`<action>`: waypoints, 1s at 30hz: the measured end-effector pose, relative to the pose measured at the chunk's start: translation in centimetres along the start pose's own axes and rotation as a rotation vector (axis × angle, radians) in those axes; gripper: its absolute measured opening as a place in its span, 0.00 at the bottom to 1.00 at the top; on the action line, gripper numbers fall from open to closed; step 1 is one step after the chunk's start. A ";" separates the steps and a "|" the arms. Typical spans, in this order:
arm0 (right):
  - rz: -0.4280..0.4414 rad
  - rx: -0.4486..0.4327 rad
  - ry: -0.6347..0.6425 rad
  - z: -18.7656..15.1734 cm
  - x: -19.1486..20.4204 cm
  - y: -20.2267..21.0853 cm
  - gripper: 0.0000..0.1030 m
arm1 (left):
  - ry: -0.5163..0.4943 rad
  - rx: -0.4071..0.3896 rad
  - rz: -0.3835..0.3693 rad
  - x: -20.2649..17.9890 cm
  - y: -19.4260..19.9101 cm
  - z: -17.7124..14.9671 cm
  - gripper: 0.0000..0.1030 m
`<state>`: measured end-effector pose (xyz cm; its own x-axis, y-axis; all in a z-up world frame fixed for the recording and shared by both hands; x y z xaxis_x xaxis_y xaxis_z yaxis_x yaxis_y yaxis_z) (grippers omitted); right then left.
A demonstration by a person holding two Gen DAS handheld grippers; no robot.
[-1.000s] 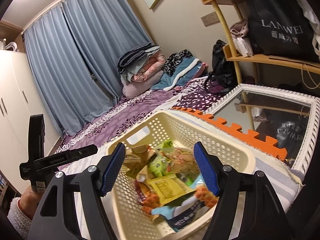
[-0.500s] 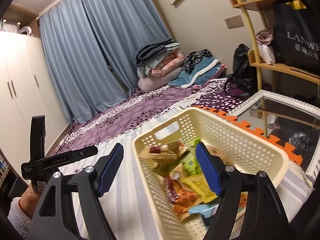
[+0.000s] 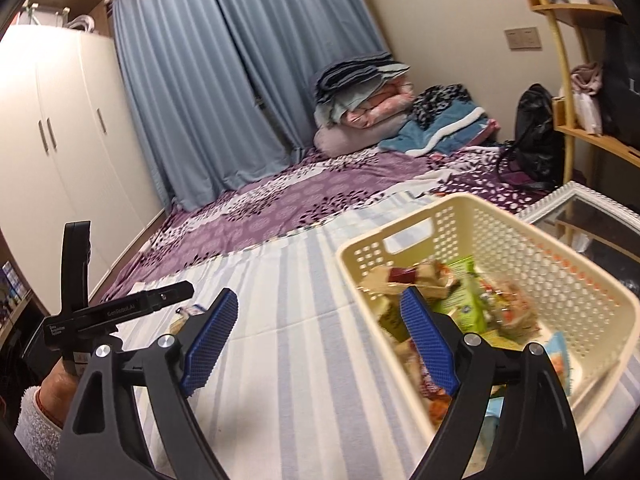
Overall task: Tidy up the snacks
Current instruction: 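Move both tools back toward the blue wafer and yellow packets, then grasp the blue wafer packet with the right gripper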
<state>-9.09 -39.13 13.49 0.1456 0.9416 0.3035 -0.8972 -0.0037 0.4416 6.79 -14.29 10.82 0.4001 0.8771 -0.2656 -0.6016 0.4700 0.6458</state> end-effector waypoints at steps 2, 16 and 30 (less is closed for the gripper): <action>0.011 0.012 0.010 -0.3 0.7 -0.4 0.81 | 0.024 -0.004 0.024 1.8 0.1 -0.1 0.97; 0.057 0.093 0.064 -1.8 4.6 -3.3 0.81 | 0.159 0.037 0.175 11.4 -1.5 -2.7 0.97; 0.080 0.163 0.092 -3.2 6.5 -6.2 0.81 | 0.218 0.099 0.249 16.1 -4.6 -4.2 0.97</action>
<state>-3.93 -31.93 10.02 0.0310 0.9629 0.2680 -0.8242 -0.1271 0.5519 13.05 -1.92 0.60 0.0862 0.9692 -0.2306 -0.5878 0.2363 0.7737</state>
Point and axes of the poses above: each gripper's, at about its wrist camera, not at the fingertips, and y roughly against the way its jaws point, x to its left, z to its top, the point moved 3 cm from there along -y, roughly the way its jaws point, and after that the axes turned 2 degrees about -x, right-handed, at the moved point
